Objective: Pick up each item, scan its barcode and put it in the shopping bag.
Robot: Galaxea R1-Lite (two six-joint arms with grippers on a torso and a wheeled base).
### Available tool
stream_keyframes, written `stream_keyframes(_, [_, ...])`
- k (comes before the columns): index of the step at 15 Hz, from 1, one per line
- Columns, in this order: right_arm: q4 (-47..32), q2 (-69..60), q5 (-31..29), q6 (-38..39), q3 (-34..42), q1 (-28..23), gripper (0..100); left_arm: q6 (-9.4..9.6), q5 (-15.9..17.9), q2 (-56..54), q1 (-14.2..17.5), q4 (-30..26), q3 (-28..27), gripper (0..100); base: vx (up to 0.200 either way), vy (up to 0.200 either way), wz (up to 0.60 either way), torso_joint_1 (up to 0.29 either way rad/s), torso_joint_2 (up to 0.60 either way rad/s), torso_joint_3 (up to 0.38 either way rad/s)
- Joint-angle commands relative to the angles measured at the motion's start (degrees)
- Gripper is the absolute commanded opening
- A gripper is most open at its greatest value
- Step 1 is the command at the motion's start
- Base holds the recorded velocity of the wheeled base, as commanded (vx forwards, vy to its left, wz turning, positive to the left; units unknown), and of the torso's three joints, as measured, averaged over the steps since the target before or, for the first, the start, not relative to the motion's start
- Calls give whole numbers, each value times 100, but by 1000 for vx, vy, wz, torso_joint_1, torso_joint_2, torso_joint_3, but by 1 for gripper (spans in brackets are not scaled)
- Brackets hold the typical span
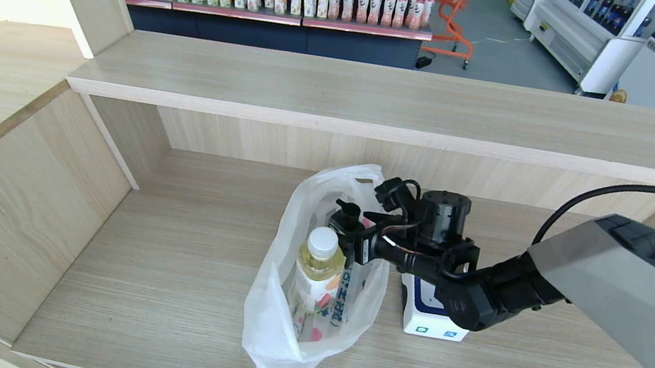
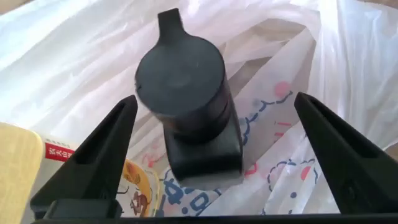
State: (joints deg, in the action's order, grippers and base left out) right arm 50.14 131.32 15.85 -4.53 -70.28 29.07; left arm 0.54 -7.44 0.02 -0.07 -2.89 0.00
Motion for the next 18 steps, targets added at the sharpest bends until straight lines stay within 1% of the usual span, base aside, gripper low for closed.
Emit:
stream_keyframes(1, [-31, -739, -3, 629, 181, -42, 100, -1, -3, -2, -1, -1, 0, 100, 0, 0, 0, 0, 0, 0])
stream_keyframes(2, [-48, -1196, 6, 1051, 427, -113, 100, -1, -3, -2, -1, -1, 0, 100, 0, 0, 0, 0, 0, 0])
stream_keyframes(3, [-162, -1811, 15, 1385, 902, -192, 100, -1, -3, -2, -1, -1, 0, 100, 0, 0, 0, 0, 0, 0])
stream_keyframes(5, [-699, -3191, 182, 1491, 2027, -473, 100, -1, -3, -2, -1, -1, 0, 100, 0, 0, 0, 0, 0, 0])
stream_keyframes(6, [-883, -3675, 226, 1420, 2422, -684, 100, -1, -3, -2, -1, -1, 0, 100, 0, 0, 0, 0, 0, 0])
stream_keyframes(7, [-936, -4017, 191, 1315, 2651, -754, 100, -1, -3, -2, -1, -1, 0, 100, 0, 0, 0, 0, 0, 0])
stream_keyframes(8, [-1296, -4571, -29, 902, 2967, -1141, 100, -1, -3, -2, -1, -1, 0, 100, 0, 0, 0, 0, 0, 0])
stream_keyframes(9, [-1788, -5081, -556, 708, 3231, -1290, 100, -1, -3, 6, -1, -1, 0, 100, 0, 0, 0, 0, 0, 0])
stream_keyframes(10, [-2333, -5749, -1312, 708, 3609, -1334, 100, -1, -3, -2, -1, -1, 0, 100, 0, 0, 0, 0, 0, 0])
stream_keyframes(11, [-2834, -6478, -1866, 752, 4145, -1448, 100, -1, -3, -2, -1, -1, 0, 100, 0, 0, 0, 0, 0, 0])
stream_keyframes(13, [-3467, -8201, -2112, 831, 5340, -1756, 100, -1, -3, 6, -1, -1, 0, 100, 0, 0, 0, 0, 0, 0])
stream_keyframes(14, [-3590, -8772, -2191, 831, 5666, -1888, 100, -1, -3, -2, -1, -1, 0, 100, 0, 0, 0, 0, 0, 0])
stream_keyframes(16, [-3748, -10179, -2367, 814, 6615, -2310, 100, -1, -3, -2, -1, -1, 0, 100, 0, 0, 0, 0, 0, 0])
stream_keyframes(17, [-3792, -10574, -2358, 796, 6826, -2389, 100, -1, -3, -2, -1, -1, 0, 100, 0, 0, 0, 0, 0, 0])
stream_keyframes(18, [-3898, -11348, -2332, 594, 7028, -2450, 100, -1, -3, -2, -1, -1, 0, 100, 0, 0, 0, 0, 0, 0])
